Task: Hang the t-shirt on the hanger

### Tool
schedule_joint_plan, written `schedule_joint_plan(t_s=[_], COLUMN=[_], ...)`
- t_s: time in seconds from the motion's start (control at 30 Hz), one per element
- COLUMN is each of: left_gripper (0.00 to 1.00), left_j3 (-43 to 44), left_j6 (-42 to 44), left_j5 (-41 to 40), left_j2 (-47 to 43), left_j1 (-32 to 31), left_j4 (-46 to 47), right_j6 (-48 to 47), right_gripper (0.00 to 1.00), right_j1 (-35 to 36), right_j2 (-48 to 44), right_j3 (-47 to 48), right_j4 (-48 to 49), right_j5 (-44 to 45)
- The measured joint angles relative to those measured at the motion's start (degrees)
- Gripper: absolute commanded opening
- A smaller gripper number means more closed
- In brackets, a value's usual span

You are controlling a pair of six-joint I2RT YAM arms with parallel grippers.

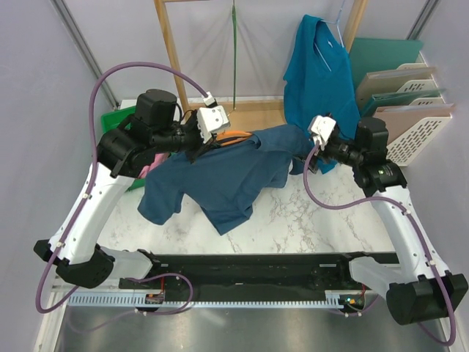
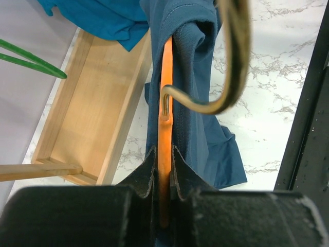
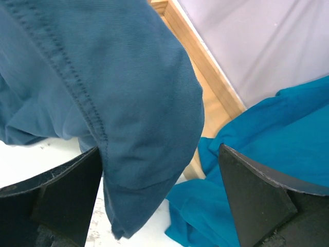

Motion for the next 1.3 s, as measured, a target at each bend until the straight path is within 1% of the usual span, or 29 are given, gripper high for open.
schedule_joint_plan(t_s=[0.03, 0.13, 0.17, 0.2, 0.23, 0.27, 0.3, 0.33, 0.43, 0.6, 0.73, 0.8, 0.93, 0.97, 1.0, 1.03, 1.1, 1.13, 1.17, 1.2, 1.23, 1.27, 1.3], left_gripper=[0.02, 0.02, 0.02, 0.02, 0.02, 0.02, 0.02, 0.02, 0.02, 0.02, 0.02, 0.02, 0.02, 0.02, 0.02, 0.02, 0.02, 0.02, 0.02, 0.02, 0.02, 0.02, 0.02], left_j3=[0.0, 0.0, 0.0, 0.0, 0.0, 0.1, 0.2, 0.3, 0.7, 1.0, 1.0, 1.1, 1.4, 1.5, 1.6, 1.7, 1.7, 1.7, 1.7, 1.7, 1.7, 1.6, 1.2], left_j6=[-0.3, -0.9, -1.1, -1.4, -1.7, -1.9, -2.2, -2.5, -3.3, -4.3, -4.8, -5.1, -5.7, -5.9, -6.1, -6.4, -6.5, -6.5, -6.5, -6.5, -6.2, -5.6, -4.6], left_j5=[-0.1, 0.0, 0.2, 0.5, 0.8, 1.1, 1.3, 1.4, 1.8, 1.9, 2.6, 2.8, 3.2, 3.3, 3.4, 3.5, 4.0, 4.3, 4.3, 4.3, 4.3, 4.2, 4.1], left_j2=[0.1, 0.3, 0.3, 0.3, 0.3, 0.3, 0.3, 0.3, 0.3, 0.4, 0.7, 0.8, 1.0, 1.0, 1.1, 1.1, 1.1, 1.1, 1.1, 1.1, 1.1, 1.1, 1.0], left_j1=[0.0, 0.0, 0.1, 0.1, 0.1, 0.2, 0.2, 0.4, 1.1, 1.9, 1.9, 1.9, 2.0, 2.1, 2.2, 2.4, 2.6, 2.7, 2.8, 2.8, 2.8, 2.9, 2.9], left_j4=[0.0, 0.0, 0.0, 0.0, 0.0, -0.1, -0.2, -0.4, -0.7, -0.8, -0.8, -0.8, -0.9, -0.9, -0.9, -0.9, -0.9, -0.9, -0.9, -0.9, -1.1, -1.3, -1.4], right_j6=[-1.0, -4.7, -5.5, -6.8, -7.9, -8.6, -9.2, -9.7, -10.7, -12.0, -10.7, -10.2, -10.8, -11.2, -11.8, -12.5, -13.7, -13.8, -14.0, -14.4, -14.2, -14.5, -14.7], right_gripper=[0.98, 0.91, 0.82, 0.77, 0.67, 0.66, 0.66, 0.72, 0.80, 0.82, 0.79, 0.80, 0.86, 0.84, 0.81, 0.70, 0.55, 0.39, 0.32, 0.13, 0.06, 0.01, 0.00], right_j1=[0.1, 1.6, 2.3, 3.5, 4.5, 5.1, 5.3, 5.4, 5.4, 5.2, 6.1, 7.4, 9.2, 9.2, 9.2, 9.2, 9.2, 9.2, 9.2, 9.2, 9.2, 9.2, 9.2], right_j2=[-0.6, -3.6, -4.6, -5.9, -6.5, -6.5, -5.9, -5.1, -3.2, -5.9, -9.4, -9.1, -6.3, -5.9, -5.7, -5.6, -5.6, -5.6, -5.5, -5.5, -5.5, -5.5, -5.5], right_j3=[0.0, -0.6, -1.4, -2.6, -3.4, -3.5, -3.5, -3.4, -3.0, -3.1, -4.5, -4.8, -5.3, -5.7, -6.3, -7.0, -8.2, -8.5, -8.5, -8.5, -8.4, -8.2, -7.6], right_j4=[-0.5, -0.6, 0.4, 1.7, 2.6, 3.0, 3.8, 4.3, 4.0, 0.8, 3.0, 4.7, 6.7, 6.7, 6.8, 7.0, 7.4, 7.6, 7.9, 8.3, 8.5, 8.6, 8.2], right_j5=[0.1, 2.2, 3.2, 5.4, 6.8, 8.3, 9.9, 11.6, 14.5, 12.4, 11.0, 11.3, 12.7, 13.0, 13.4, 14.0, 15.1, 16.3, 17.2, 17.8, 18.9, 19.6, 20.3])
